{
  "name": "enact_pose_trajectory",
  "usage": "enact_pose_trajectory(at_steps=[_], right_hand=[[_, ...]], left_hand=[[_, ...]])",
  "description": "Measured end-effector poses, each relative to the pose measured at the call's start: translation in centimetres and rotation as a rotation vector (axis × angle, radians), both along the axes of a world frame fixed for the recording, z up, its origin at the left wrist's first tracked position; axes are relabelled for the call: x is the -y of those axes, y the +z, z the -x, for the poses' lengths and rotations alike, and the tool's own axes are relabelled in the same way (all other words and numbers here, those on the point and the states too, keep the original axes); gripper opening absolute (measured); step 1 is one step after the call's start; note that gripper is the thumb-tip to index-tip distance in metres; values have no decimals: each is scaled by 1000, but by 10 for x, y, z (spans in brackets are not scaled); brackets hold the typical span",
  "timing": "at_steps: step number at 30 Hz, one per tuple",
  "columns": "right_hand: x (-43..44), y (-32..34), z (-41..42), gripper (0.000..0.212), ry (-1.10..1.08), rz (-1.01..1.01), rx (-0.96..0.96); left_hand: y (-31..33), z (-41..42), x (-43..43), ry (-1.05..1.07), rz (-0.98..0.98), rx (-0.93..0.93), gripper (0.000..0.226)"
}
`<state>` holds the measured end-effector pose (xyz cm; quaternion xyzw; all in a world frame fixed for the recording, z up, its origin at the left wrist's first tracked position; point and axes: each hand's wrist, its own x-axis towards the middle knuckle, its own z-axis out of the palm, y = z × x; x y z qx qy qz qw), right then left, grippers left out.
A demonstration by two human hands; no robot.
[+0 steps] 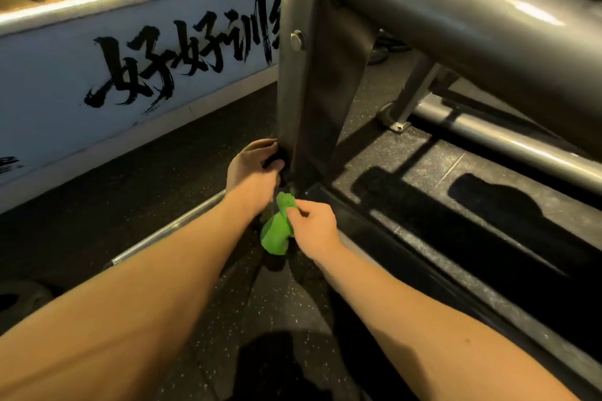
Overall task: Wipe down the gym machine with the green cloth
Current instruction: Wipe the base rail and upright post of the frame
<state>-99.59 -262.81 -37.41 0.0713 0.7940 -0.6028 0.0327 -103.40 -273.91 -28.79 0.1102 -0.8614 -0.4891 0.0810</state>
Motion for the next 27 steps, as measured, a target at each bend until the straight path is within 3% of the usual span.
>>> enact_pose_trajectory(at_steps=[4, 11, 13, 17, 20, 22, 25, 27], right_hand=[[-3, 12, -20, 34, -21, 103, 31], [5, 88, -23, 28, -164, -20, -257], [29, 92, -17, 30, -102, -73, -255], [94, 84, -38, 34, 188, -435, -307], [111, 85, -53, 37, 380, -534, -391], [96, 90, -45, 38, 487, -745, -493], [63, 104, -24, 40, 493, -1113, -522], [52, 104, -13, 41, 442, -1154, -414]], left_hand=[[11, -23, 11, -114, 139, 68, 37], [24, -109, 78, 129, 624, -25, 42], [26, -125, 97, 187, 620, 22, 40], [23, -145, 125, 285, 547, 113, 40], [14, -153, 139, 334, 404, 113, 37], [10, -154, 144, 326, 288, 101, 32], [6, -155, 150, 323, 275, 67, 23], [6, -158, 154, 334, 296, 54, 18]])
